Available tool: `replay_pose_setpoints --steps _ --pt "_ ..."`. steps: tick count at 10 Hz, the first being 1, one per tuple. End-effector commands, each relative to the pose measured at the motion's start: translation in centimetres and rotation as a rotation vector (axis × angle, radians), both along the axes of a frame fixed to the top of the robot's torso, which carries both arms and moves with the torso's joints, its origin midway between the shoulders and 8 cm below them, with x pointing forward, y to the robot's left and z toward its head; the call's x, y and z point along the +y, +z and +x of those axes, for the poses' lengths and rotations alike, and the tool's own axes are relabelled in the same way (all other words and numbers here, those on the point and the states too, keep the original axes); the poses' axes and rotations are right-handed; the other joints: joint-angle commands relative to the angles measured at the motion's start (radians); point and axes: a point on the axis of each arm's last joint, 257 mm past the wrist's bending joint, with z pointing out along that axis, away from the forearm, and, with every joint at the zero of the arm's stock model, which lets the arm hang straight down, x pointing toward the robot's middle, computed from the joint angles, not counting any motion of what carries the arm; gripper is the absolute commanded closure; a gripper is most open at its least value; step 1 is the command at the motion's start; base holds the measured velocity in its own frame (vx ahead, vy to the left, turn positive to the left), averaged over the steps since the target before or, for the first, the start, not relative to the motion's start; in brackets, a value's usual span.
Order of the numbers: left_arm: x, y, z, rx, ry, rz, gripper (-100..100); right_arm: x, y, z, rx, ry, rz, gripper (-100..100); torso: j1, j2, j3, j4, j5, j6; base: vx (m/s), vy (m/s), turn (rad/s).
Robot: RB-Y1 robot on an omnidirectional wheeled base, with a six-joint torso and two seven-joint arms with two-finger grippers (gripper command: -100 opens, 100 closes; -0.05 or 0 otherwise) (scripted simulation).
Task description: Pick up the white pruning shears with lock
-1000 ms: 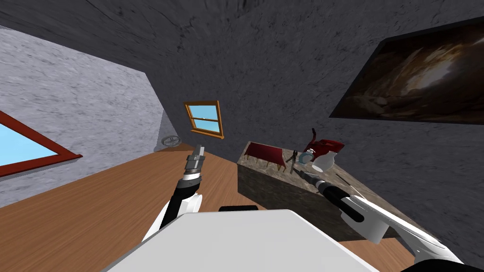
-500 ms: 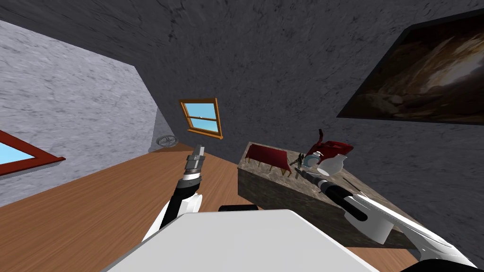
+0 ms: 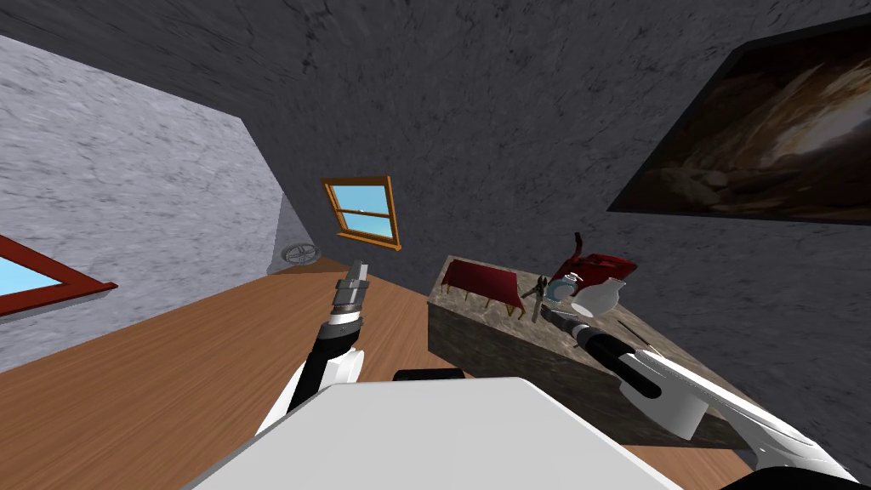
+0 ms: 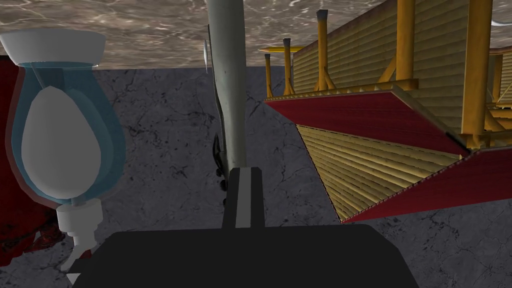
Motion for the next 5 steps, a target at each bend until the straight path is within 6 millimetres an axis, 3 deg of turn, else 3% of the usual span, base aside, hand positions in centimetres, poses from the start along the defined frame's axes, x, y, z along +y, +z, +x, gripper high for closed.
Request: replay_pose_setpoints --steps 1,2,5 --pt "0.0 0.0 0.0 0.0 0.0 0.0 0 0.0 0.0 0.0 0.0 0.0 0.0 0 0.0 0.0 0.0 0.0 0.0 0.0 0.0 0.0 0.0" --pt "0.0 0.0 0.0 0.0 0.0 0.0 0 -2.0 1.0 0.2 0.0 -0.018 -0.081 -100 0.0 0.0 0.0 0.0 0.0 0.0 0.041 0.047 -0.038" --pt "0.0 0.0 0.0 0.0 0.0 0.0 0 -5.0 2.7 0.5 0.001 -0.047 -0.201 -100 0.008 -0.006 -0.003 -0.001 0.002 0.0 0.086 0.107 -0.027"
